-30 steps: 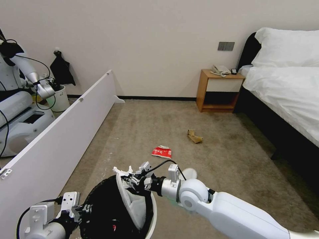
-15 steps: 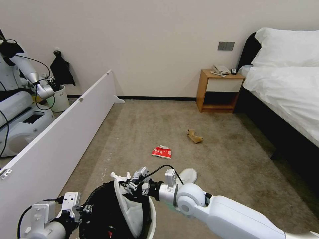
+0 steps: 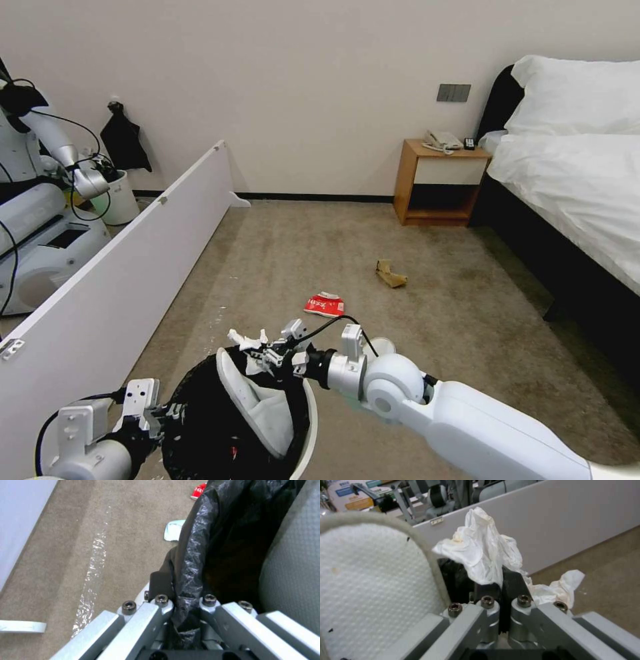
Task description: Pick up the trash bin, then pick up the garbage from the floor and place it into the trash bin.
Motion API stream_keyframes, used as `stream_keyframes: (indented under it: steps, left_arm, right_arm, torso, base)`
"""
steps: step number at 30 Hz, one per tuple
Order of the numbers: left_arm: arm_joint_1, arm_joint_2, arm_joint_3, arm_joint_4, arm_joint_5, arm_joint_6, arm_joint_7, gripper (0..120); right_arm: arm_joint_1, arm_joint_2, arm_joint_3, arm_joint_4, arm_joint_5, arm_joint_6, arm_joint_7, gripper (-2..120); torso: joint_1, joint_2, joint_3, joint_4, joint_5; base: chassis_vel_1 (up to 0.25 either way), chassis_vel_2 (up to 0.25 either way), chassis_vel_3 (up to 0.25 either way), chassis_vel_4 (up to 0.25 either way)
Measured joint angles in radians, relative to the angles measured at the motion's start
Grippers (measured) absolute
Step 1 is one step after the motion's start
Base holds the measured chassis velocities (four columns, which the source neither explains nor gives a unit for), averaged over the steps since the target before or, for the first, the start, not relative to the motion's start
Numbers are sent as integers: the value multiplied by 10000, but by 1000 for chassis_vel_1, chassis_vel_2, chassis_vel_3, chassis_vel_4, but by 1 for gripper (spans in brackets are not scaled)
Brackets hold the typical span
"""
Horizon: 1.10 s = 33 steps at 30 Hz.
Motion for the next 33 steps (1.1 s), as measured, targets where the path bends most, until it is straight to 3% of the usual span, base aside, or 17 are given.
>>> stream_keyframes:
  steps: [15,33]
  left_arm:
    - [-97,103,-27,77,-164,0,-74,2]
    - [-100,80,-37,52,-253,6,-88,2]
  right_arm:
    - [-302,-659,1082,734,152,196,-259,0]
    - [-28,-639,537,969,643,692,-1406,0]
  torso:
    - [0,1,0,0,-1]
    - [0,0,0,1,-1]
  base:
    - [0,0,0,0]
    - [0,0,0,0]
